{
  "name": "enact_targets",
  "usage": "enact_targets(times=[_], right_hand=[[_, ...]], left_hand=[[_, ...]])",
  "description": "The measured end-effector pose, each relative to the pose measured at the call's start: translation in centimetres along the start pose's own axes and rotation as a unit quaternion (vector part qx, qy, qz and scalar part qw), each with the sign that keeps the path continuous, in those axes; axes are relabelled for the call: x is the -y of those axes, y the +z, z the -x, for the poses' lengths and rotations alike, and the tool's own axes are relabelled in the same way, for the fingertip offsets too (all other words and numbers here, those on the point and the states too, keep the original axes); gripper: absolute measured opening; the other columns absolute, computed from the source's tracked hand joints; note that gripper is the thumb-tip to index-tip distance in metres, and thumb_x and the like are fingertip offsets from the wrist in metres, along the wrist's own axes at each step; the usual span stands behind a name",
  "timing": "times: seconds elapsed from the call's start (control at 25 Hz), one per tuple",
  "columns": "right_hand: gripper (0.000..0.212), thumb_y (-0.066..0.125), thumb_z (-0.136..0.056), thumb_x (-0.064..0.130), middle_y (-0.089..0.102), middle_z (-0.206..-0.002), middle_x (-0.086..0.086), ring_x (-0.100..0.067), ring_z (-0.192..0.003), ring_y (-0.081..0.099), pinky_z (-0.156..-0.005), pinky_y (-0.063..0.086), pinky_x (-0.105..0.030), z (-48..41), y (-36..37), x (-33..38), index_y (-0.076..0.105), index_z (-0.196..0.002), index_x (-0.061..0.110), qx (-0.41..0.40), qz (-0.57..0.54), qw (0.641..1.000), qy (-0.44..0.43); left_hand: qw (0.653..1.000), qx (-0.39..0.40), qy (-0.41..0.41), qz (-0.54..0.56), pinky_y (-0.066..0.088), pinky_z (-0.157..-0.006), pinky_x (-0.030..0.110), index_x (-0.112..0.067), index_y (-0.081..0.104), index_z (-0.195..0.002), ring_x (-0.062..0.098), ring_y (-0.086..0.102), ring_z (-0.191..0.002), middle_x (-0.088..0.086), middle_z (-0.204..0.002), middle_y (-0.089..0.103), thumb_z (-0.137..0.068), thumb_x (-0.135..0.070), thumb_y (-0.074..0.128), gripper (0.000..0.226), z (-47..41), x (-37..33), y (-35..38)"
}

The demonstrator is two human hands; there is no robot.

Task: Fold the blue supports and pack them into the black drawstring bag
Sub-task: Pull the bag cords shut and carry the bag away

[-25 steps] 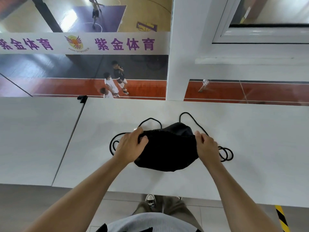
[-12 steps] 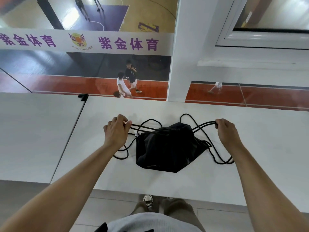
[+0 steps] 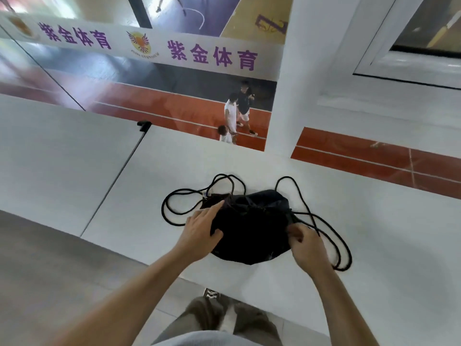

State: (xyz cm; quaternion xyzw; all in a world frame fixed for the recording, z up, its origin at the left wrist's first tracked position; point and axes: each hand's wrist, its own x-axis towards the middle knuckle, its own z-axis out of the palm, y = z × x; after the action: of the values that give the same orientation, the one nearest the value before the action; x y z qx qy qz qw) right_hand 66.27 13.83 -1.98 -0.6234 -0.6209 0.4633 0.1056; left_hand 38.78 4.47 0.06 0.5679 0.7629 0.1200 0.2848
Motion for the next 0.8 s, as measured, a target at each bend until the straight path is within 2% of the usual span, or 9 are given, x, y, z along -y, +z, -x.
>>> enact_targets(times=[0.08,0.12,0.2,0.28,0.36,0.4,0.52,0.68,0.8], right_hand=[[0.073,0.075,-0.075,0.036,0.054,-0.132,0.010,-0.014,-0.124,0.054,-0.098,0.047,-0.029,0.9,1.1,-1.7,0.048,-0.142,0.026,0.101,-0.005,0.995,-0.019],[0.087,0.078,-0.070,0.049,0.047,-0.141,0.011,-0.012,-0.128,0.049,-0.105,0.045,-0.035,0.8,1.6,-1.9,0.041,-0.147,0.030,0.091,-0.002,0.995,-0.029],[0.092,0.081,-0.067,0.058,0.044,-0.143,0.010,-0.012,-0.128,0.046,-0.109,0.042,-0.043,0.0,1.9,-0.6,0.039,-0.145,0.031,-0.001,0.006,1.000,-0.025],[0.081,0.083,-0.069,0.055,0.052,-0.133,0.012,-0.010,-0.122,0.049,-0.106,0.042,-0.041,-1.2,1.8,1.4,0.047,-0.137,0.031,-0.047,0.035,0.997,-0.050],[0.050,0.080,-0.077,0.049,0.062,-0.119,0.018,-0.005,-0.112,0.057,-0.100,0.048,-0.037,-2.2,2.6,3.9,0.062,-0.121,0.033,0.045,0.040,0.994,-0.096],[0.034,0.076,-0.081,0.046,0.067,-0.112,0.018,-0.005,-0.107,0.062,-0.097,0.053,-0.040,-2.6,3.5,5.1,0.067,-0.112,0.033,0.094,0.025,0.989,-0.107],[0.005,0.068,-0.092,0.028,0.075,-0.094,0.010,-0.007,-0.092,0.070,-0.086,0.057,-0.043,-2.2,6.9,10.0,0.069,-0.097,0.027,0.106,-0.028,0.982,-0.153],[0.005,0.071,-0.091,0.011,0.073,-0.082,0.009,0.001,-0.075,0.067,-0.071,0.050,-0.020,1.0,12.4,20.5,0.069,-0.091,0.016,0.108,-0.046,0.966,-0.230],[0.006,0.075,-0.089,0.017,0.076,-0.087,0.006,-0.004,-0.082,0.071,-0.075,0.056,-0.018,4.8,17.6,28.8,0.073,-0.095,0.018,0.160,-0.045,0.946,-0.279]], left_hand=[[0.999,-0.017,-0.012,0.045,0.040,-0.105,0.042,-0.035,0.052,-0.133,0.021,0.049,-0.120,-0.008,-0.124,0.061,-0.094,-0.027,0.052,0.040,0.0,-0.2,0.4],[0.997,-0.035,-0.011,0.071,0.046,-0.096,0.043,-0.035,0.059,-0.120,0.019,0.055,-0.108,-0.009,-0.110,0.063,-0.096,-0.027,0.052,0.026,-0.1,-0.3,0.4],[0.988,-0.068,-0.016,0.134,0.051,-0.082,0.042,-0.032,0.062,-0.099,0.013,0.059,-0.089,-0.011,-0.091,0.063,-0.096,-0.023,0.055,0.011,0.1,-0.6,-0.1],[0.974,-0.096,-0.040,0.200,0.052,-0.077,0.033,-0.031,0.062,-0.092,0.008,0.060,-0.081,-0.012,-0.086,0.063,-0.097,-0.021,0.057,0.013,1.1,-0.5,-1.1],[0.960,-0.120,-0.066,0.244,0.049,-0.072,0.021,-0.032,0.063,-0.092,0.004,0.060,-0.077,-0.014,-0.085,0.065,-0.098,-0.020,0.057,0.015,2.4,0.2,-2.3],[0.954,-0.134,-0.078,0.256,0.048,-0.071,0.019,-0.032,0.063,-0.091,0.004,0.061,-0.078,-0.013,-0.085,0.066,-0.099,-0.020,0.056,0.015,3.2,0.8,-2.9],[0.934,-0.173,-0.109,0.293,0.051,-0.072,0.022,-0.029,0.062,-0.090,0.006,0.064,-0.084,-0.008,-0.086,0.069,-0.099,-0.023,0.055,0.013,5.7,4.0,-5.7],[0.897,-0.274,-0.121,0.326,0.053,-0.076,0.026,-0.035,0.064,-0.086,0.006,0.066,-0.086,-0.013,-0.084,0.070,-0.098,-0.024,0.057,0.017,11.2,11.5,-10.9],[0.868,-0.338,-0.135,0.337,0.053,-0.074,0.026,-0.033,0.065,-0.085,0.006,0.065,-0.084,-0.012,-0.082,0.070,-0.097,-0.026,0.060,0.015,16.9,17.7,-15.8]])
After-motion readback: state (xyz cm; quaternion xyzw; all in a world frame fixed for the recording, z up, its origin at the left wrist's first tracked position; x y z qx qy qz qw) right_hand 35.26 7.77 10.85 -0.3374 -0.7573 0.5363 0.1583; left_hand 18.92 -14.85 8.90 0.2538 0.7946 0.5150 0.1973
